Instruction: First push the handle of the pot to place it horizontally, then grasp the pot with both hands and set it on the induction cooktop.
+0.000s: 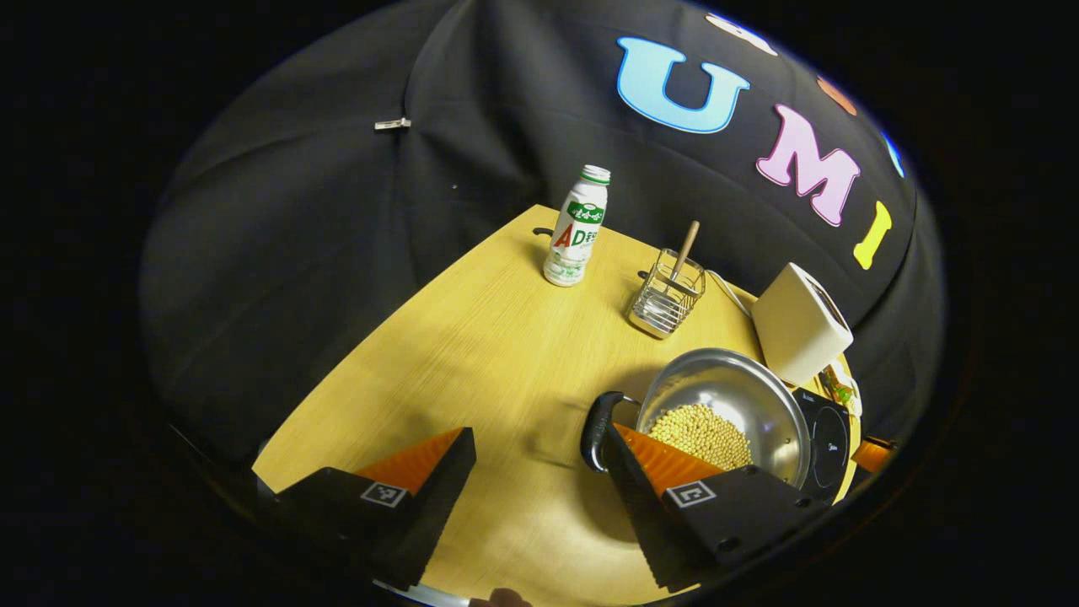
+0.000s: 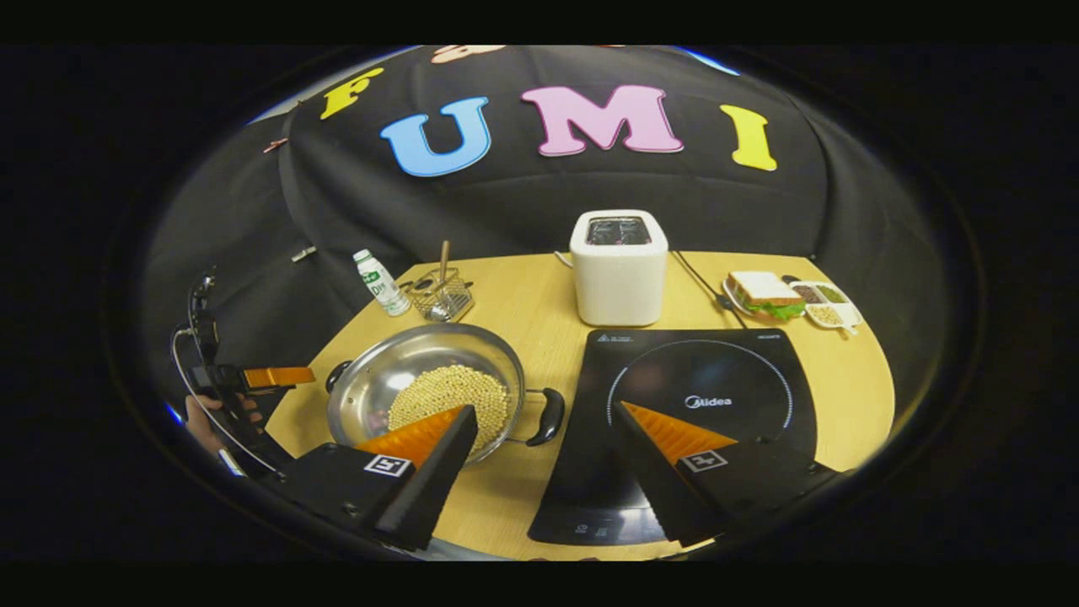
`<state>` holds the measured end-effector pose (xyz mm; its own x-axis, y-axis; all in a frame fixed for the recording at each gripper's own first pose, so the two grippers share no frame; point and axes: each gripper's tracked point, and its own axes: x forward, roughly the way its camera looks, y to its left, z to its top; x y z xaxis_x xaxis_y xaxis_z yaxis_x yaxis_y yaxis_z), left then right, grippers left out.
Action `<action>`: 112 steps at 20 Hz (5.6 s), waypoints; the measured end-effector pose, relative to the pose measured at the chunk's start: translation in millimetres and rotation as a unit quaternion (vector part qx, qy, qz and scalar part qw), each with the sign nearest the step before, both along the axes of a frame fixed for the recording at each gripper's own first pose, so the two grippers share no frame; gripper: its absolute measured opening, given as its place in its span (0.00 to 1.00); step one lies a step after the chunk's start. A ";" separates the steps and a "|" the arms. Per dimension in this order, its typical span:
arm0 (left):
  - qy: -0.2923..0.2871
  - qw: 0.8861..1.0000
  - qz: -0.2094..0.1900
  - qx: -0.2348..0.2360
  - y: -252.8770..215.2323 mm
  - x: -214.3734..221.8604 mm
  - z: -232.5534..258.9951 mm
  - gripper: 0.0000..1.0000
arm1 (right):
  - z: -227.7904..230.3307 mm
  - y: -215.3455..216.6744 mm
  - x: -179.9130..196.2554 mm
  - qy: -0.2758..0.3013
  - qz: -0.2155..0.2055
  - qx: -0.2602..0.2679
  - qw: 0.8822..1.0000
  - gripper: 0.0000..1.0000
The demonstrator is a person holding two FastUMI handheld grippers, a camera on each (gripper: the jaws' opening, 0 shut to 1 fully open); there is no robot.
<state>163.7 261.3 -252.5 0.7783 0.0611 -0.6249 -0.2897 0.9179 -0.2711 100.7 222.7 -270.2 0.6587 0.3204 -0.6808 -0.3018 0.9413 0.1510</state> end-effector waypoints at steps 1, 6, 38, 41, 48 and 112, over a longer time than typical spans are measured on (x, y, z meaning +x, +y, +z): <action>-0.004 1.000 -0.010 -0.006 -4.7 5.3 0.7 0.95 | -7.9 3.7 2.3 0.010 0.004 0.000 1.000 1.00; -0.026 0.998 -0.052 0.012 -14.7 32.3 2.2 0.96 | -40.8 18.3 13.2 0.075 -0.014 0.037 0.996 0.99; 0.091 0.976 -0.196 -0.018 -33.8 62.0 -78.5 0.62 | -131.3 63.9 17.0 0.209 -0.032 0.041 0.977 0.58; 0.094 0.977 -0.188 -0.016 -33.7 58.4 -77.9 0.60 | -131.7 65.7 15.1 0.210 -0.027 0.036 0.977 0.54; 0.087 0.979 -0.184 0.003 -35.9 38.9 -42.4 0.59 | -97.8 61.1 4.2 0.201 -0.013 0.038 0.979 0.54; 0.088 0.969 -0.229 -0.014 -392.0 96.3 -19.7 0.63 | -44.6 -284.5 81.4 0.189 -0.109 0.058 0.974 0.55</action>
<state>260.0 -130.7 -272.2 0.6005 -0.2845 -0.7473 0.1021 0.9542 -0.2812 182.1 -61.8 -314.8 0.4296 0.2904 -0.8551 0.0005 0.9468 0.3218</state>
